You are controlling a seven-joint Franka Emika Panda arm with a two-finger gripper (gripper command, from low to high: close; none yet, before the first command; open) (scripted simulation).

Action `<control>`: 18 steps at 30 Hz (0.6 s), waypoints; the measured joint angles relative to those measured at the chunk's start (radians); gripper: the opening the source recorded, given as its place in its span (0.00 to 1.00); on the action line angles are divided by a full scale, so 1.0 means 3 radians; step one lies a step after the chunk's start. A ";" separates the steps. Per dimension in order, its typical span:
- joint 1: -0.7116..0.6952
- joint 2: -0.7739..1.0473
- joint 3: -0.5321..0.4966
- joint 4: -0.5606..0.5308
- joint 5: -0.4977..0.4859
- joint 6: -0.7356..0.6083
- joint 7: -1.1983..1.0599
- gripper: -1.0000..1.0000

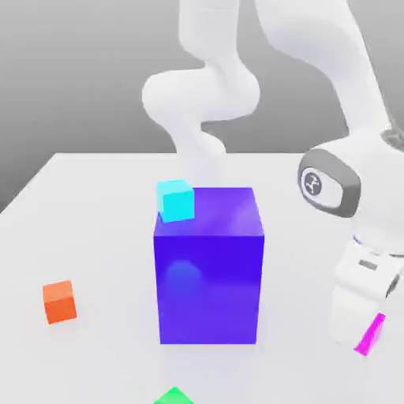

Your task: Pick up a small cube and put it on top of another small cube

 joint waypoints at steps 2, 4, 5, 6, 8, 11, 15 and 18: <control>-0.0168 -0.0010 -0.0100 0.0063 0.0068 -0.0070 -0.0102 0.00; -0.0335 -0.0025 -0.0201 0.0125 0.0142 -0.0136 -0.0208 0.00; -0.0419 -0.0033 -0.0250 0.0156 0.0181 -0.0169 -0.0263 0.00; -0.0503 -0.0043 -0.0298 0.0186 0.0220 -0.0201 -0.0318 0.00; -0.0670 -0.0065 -0.0395 0.0247 0.0302 -0.0264 -0.0430 0.00; -0.0872 -0.0033 -0.0513 0.0325 0.0406 -0.0278 -0.0572 0.00; -0.0908 0.0353 -0.0538 0.0362 0.0404 0.0076 -0.0583 1.00; -0.0908 0.0353 -0.0538 0.0362 0.0404 0.0076 -0.0583 1.00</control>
